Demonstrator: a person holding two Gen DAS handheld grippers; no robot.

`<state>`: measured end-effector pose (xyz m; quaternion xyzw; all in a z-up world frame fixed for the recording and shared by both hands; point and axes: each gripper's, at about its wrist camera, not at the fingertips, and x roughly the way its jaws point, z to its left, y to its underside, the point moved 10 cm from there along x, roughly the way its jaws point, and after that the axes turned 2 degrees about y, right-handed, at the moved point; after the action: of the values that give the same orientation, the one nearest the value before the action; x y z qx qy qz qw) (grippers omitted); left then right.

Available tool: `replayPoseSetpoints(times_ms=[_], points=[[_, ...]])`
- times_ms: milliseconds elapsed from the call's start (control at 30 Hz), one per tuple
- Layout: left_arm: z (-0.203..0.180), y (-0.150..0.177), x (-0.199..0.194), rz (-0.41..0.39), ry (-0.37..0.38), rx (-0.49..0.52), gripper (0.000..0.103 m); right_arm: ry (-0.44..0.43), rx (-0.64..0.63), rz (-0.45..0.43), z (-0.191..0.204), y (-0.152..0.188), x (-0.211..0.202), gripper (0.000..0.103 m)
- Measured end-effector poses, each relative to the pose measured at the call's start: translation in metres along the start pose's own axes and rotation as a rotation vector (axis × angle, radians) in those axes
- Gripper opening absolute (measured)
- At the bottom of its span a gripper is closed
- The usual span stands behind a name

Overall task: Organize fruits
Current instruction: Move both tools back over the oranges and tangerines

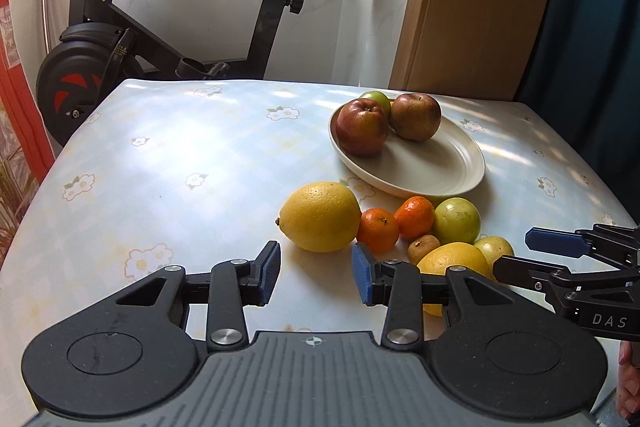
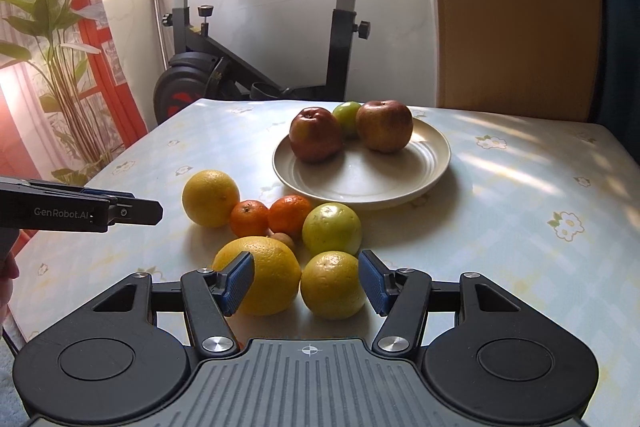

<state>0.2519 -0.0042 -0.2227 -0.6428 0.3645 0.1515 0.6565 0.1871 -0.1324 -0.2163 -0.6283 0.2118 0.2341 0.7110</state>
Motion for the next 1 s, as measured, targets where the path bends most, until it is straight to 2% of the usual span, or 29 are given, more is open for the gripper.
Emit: replayPoseSetpoints(times_ms=[200, 300, 567, 767, 1000], points=[[-0.001, 0.014, -0.007, 0.001, -0.019, -0.008, 0.043, -0.013, -0.009, 0.009, 0.01, 0.012, -0.014, 0.054], [-0.002, 0.021, -0.008, 0.008, -0.021, -0.004, 0.051, -0.028, -0.02, 0.039, 0.016, 0.022, -0.016, 0.054], [-0.003, 0.029, -0.007, 0.021, -0.018, -0.005, 0.051, -0.094, -0.045, 0.087, 0.032, 0.037, -0.015, 0.053], [-0.003, 0.033, -0.005, 0.035, -0.011, -0.023, 0.051, -0.137, -0.087, 0.132, 0.046, 0.047, -0.01, 0.045], [-0.004, 0.035, -0.003, 0.042, -0.01, -0.028, 0.051, -0.152, -0.077, 0.159, 0.048, 0.054, -0.004, 0.036]])
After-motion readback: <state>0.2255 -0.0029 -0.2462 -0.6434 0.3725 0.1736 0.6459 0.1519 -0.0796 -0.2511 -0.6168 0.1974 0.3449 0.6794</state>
